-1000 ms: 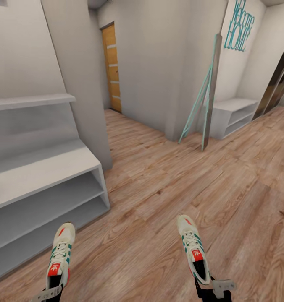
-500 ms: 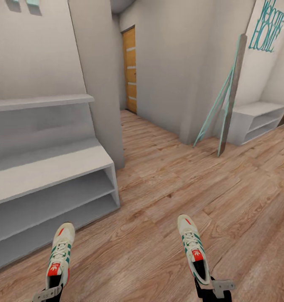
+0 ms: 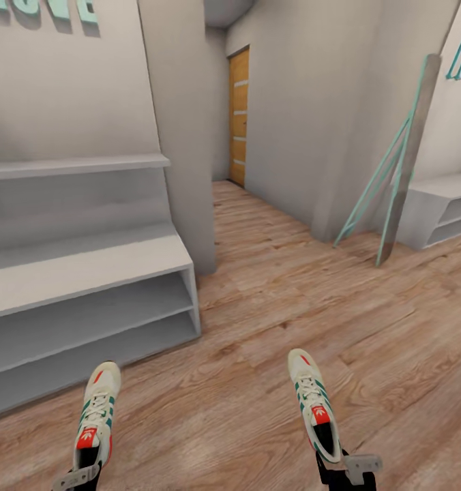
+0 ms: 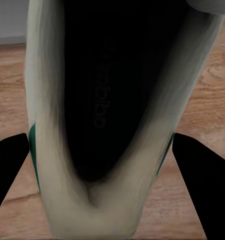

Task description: Pick up the two gym shoes and the two sandals from the corridor floor and place them onto the hallstand (shoe rack) in the corridor, making sure they are on the rack and not on the floor. Arrange them so the two gym shoes are next to each other and the two sandals are next to each other.

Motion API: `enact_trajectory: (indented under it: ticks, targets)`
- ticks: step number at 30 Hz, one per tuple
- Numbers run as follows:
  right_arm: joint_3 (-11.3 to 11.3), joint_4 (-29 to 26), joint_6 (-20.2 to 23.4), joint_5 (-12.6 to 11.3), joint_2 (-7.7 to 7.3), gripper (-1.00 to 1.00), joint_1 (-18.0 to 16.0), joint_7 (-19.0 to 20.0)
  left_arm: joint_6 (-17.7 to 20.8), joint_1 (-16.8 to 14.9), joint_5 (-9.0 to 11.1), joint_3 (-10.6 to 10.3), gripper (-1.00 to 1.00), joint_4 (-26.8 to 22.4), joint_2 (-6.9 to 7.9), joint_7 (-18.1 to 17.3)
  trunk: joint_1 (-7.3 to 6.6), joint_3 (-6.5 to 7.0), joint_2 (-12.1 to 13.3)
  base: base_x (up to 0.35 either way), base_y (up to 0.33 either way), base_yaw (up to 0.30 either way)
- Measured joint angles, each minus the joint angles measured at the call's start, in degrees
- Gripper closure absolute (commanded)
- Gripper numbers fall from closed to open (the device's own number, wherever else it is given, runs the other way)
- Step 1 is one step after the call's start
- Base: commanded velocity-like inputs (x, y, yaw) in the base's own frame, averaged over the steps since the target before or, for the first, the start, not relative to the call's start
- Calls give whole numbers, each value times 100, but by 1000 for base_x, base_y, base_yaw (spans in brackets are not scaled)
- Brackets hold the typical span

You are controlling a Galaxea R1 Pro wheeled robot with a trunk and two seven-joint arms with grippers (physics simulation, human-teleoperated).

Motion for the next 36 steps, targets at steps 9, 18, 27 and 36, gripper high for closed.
enact_trajectory:
  ticks: [9,18,27,36]
  targets:
    - [0,0,3,0,0,100,0,0,7,0,1,1,100,0,0,3,0,34,0,0,-272,249]
    - [2,3,1,-3,-1,100,-1,-1,8,1,0,0,100,6,0,3,0,69,0,0,-138,249]
    - [3,4,4,2,-9,100,0,-2,8,1,-1,0,100,7,0,3,0,102,0,0,-5,245]
    - [4,3,5,5,-13,100,1,3,8,-1,0,1,100,8,0,4,0,112,0,0,0,55]
